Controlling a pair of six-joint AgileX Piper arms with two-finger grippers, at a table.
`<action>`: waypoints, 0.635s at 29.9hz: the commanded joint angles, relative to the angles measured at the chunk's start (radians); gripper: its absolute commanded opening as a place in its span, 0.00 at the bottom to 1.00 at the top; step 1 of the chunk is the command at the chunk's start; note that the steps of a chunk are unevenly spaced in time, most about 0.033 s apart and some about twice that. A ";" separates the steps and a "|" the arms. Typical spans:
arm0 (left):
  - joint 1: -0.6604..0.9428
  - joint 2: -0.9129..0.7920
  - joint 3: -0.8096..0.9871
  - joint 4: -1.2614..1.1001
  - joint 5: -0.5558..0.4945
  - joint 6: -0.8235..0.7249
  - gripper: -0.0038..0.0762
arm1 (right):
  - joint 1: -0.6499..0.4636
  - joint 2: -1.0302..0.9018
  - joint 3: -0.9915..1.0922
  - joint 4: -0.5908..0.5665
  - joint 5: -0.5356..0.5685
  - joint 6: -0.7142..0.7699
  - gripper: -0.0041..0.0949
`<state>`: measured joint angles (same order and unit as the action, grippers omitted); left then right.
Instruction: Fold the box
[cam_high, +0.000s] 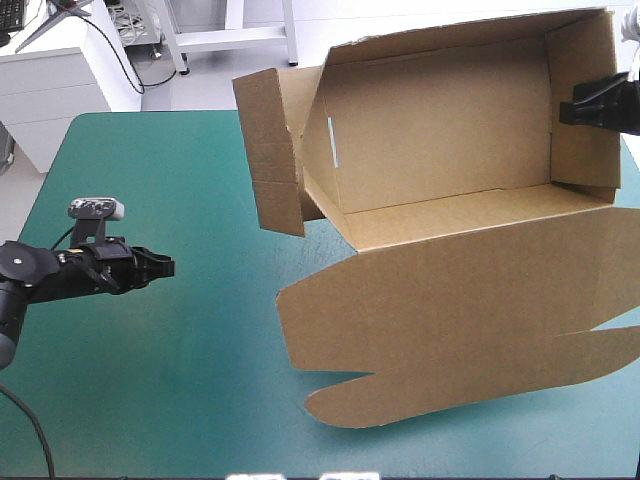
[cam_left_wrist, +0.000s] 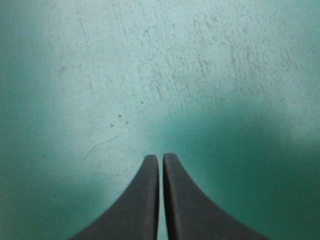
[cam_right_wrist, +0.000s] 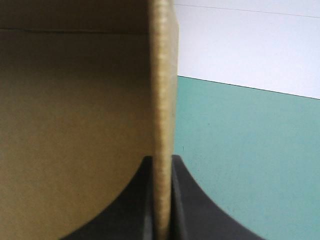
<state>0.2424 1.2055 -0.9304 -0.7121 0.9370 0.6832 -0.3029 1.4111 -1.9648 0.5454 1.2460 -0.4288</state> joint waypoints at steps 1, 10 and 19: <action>0.151 0.035 0.029 -0.276 0.066 0.184 0.07 | -0.007 -0.035 -0.023 0.062 0.007 0.017 0.02; 0.249 0.127 0.225 -0.790 0.143 0.522 0.07 | 0.000 -0.035 0.067 0.208 0.007 -0.044 0.02; 0.188 0.159 0.180 -0.968 0.363 0.527 0.12 | 0.120 -0.037 0.091 0.132 0.005 -0.084 0.02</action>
<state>0.4617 1.3854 -0.6940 -1.5804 1.1367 1.2026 -0.2174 1.4111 -1.8532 0.6373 1.2460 -0.5153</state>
